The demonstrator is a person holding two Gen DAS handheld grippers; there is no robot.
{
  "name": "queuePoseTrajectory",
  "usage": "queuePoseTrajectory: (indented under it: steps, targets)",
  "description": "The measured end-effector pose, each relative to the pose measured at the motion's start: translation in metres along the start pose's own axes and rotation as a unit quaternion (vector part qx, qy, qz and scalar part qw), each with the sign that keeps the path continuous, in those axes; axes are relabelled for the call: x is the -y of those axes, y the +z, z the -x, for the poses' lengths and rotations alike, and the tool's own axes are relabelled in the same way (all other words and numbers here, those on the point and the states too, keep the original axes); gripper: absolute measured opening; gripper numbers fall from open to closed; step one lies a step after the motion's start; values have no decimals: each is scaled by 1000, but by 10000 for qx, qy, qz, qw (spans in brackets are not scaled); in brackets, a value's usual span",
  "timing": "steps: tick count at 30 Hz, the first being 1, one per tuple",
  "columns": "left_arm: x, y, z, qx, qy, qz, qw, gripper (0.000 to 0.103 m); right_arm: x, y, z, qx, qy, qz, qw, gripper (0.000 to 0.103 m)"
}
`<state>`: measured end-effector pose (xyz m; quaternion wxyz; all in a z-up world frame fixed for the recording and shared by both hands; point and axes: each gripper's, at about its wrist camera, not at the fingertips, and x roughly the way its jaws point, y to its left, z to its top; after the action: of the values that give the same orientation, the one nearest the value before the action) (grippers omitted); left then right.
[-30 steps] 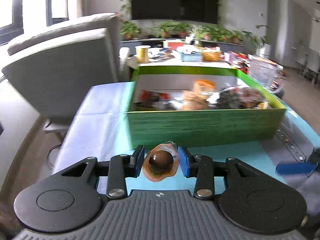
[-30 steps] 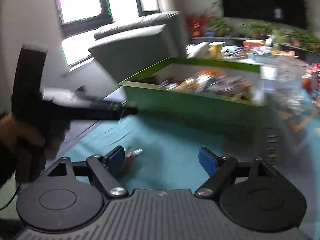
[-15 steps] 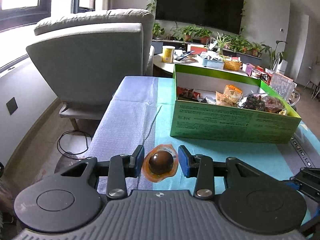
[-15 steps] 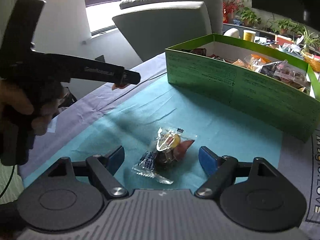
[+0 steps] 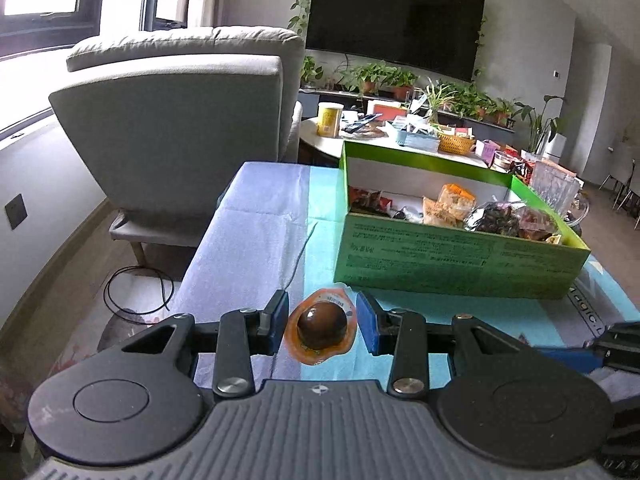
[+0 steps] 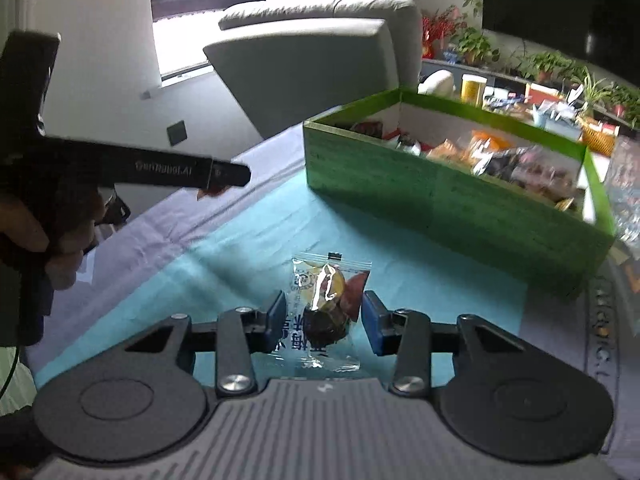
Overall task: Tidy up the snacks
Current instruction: 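Lift both snacks over the green box and open both tools to drop them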
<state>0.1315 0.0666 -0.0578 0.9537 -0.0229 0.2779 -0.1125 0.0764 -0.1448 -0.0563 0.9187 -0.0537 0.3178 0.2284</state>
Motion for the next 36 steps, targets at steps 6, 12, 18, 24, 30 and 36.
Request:
queuePoseTrajectory:
  steps: [6, 12, 18, 24, 30, 36]
  targets:
    - [8, 7, 3, 85, -43, -87, 9999, 35, 9, 10, 10, 292, -131, -40, 9995, 44]
    - [17, 16, 4, 142, -70, -163, 9997, 35, 23, 17, 17, 578, -288, -133, 9978, 44]
    - [33, 29, 3, 276, -144, -368, 9988, 35, 43, 30, 22, 884, -483, -254, 9946, 44]
    - [50, 43, -4, 423, -262, -500, 9975, 35, 61, 37, 27, 1145, -621, -401, 9907, 44]
    - [67, 60, -13, 621, -342, -593, 9957, 35, 75, 44, 30, 1338, -750, -519, 9868, 44]
    - [84, 78, -23, 801, -457, -702, 9933, 35, 86, 60, 27, 1564, -768, -586, 9830, 44]
